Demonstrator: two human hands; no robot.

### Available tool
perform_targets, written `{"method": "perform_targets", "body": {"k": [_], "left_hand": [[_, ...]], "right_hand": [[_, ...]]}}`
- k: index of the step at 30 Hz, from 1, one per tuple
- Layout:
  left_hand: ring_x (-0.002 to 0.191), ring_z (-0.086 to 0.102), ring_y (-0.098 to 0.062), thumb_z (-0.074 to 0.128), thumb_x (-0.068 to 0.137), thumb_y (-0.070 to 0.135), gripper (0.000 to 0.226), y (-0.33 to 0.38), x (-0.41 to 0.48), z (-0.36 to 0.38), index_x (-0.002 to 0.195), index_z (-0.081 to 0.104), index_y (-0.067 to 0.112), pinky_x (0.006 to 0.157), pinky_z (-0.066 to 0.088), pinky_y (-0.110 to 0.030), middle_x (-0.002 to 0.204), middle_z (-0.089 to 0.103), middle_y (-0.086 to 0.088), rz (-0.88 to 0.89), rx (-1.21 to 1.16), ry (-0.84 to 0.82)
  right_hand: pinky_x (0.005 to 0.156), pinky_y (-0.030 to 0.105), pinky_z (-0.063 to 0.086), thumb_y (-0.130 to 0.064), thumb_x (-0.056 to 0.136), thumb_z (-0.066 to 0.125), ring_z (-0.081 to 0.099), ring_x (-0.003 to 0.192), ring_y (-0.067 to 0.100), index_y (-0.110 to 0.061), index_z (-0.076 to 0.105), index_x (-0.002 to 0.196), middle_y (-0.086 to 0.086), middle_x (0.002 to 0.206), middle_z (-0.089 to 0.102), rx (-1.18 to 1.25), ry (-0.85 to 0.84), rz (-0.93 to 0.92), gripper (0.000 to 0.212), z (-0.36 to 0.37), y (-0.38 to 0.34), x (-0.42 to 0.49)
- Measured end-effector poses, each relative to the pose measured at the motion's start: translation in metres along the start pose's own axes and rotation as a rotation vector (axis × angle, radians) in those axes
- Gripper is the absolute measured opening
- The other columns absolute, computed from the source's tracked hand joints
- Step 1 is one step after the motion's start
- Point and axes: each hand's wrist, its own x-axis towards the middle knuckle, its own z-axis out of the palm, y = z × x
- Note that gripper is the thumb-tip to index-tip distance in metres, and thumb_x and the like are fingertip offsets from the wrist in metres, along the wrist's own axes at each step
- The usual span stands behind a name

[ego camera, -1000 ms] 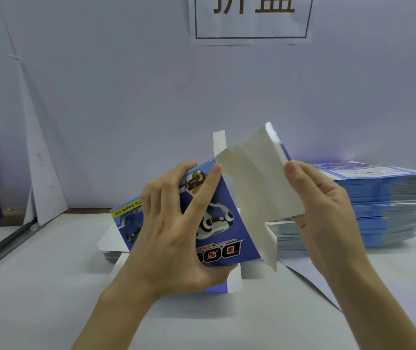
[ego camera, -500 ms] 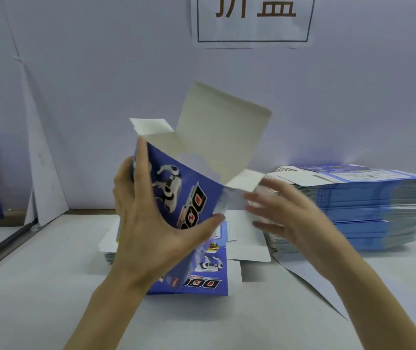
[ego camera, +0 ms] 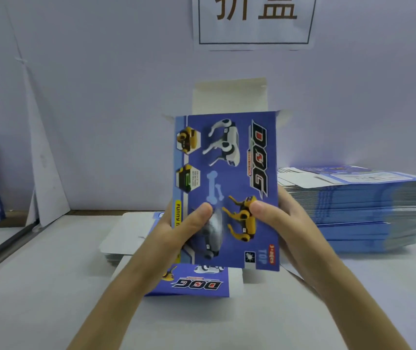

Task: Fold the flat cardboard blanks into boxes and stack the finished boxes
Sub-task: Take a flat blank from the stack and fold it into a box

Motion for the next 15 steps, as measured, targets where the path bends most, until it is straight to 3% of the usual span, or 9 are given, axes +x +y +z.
{"method": "perform_targets", "body": {"k": [5, 10, 13, 15], "left_hand": [[0.056, 0.063, -0.017, 0.062, 0.084, 0.036, 0.037, 0.003, 0.001, 0.003, 0.085, 0.065, -0.001, 0.050, 0.051, -0.023, 0.064, 0.066, -0.009, 0.088, -0.049, 0.015], [0.051, 0.063, -0.018, 0.060, 0.077, 0.032, 0.038, 0.000, 0.002, 0.002, 0.084, 0.065, -0.005, 0.046, 0.050, -0.022, 0.060, 0.066, -0.009, 0.087, -0.124, 0.050], [0.052, 0.064, -0.019, 0.066, 0.074, 0.037, 0.039, 0.003, 0.001, 0.001, 0.084, 0.065, -0.001, 0.048, 0.051, -0.024, 0.062, 0.067, -0.009, 0.147, -0.027, 0.040], [0.054, 0.064, -0.018, 0.073, 0.079, 0.033, 0.036, 0.006, 0.001, -0.002, 0.091, 0.060, 0.001, 0.050, 0.051, -0.021, 0.065, 0.068, -0.005, 0.168, 0.061, 0.018]], "right_hand": [[0.069, 0.025, 0.058, -0.037, 0.072, 0.071, 0.073, 0.097, 0.018, -0.029, 0.047, 0.130, -0.008, 0.114, 0.072, -0.052, -0.012, 0.071, 0.063, -0.003, 0.002, 0.001], [0.069, 0.029, 0.060, -0.041, 0.070, 0.072, 0.073, 0.095, 0.016, -0.040, 0.045, 0.126, -0.014, 0.110, 0.072, -0.090, -0.054, 0.107, 0.062, -0.002, 0.004, 0.001], [0.081, 0.042, 0.061, -0.042, 0.069, 0.071, 0.073, 0.096, 0.015, -0.046, 0.045, 0.119, -0.018, 0.110, 0.071, -0.146, -0.035, 0.113, 0.057, -0.003, 0.011, 0.002], [0.083, 0.040, 0.060, -0.037, 0.073, 0.070, 0.072, 0.099, 0.017, -0.043, 0.050, 0.119, -0.014, 0.114, 0.071, -0.113, -0.079, 0.098, 0.051, -0.002, 0.012, 0.001]]}}
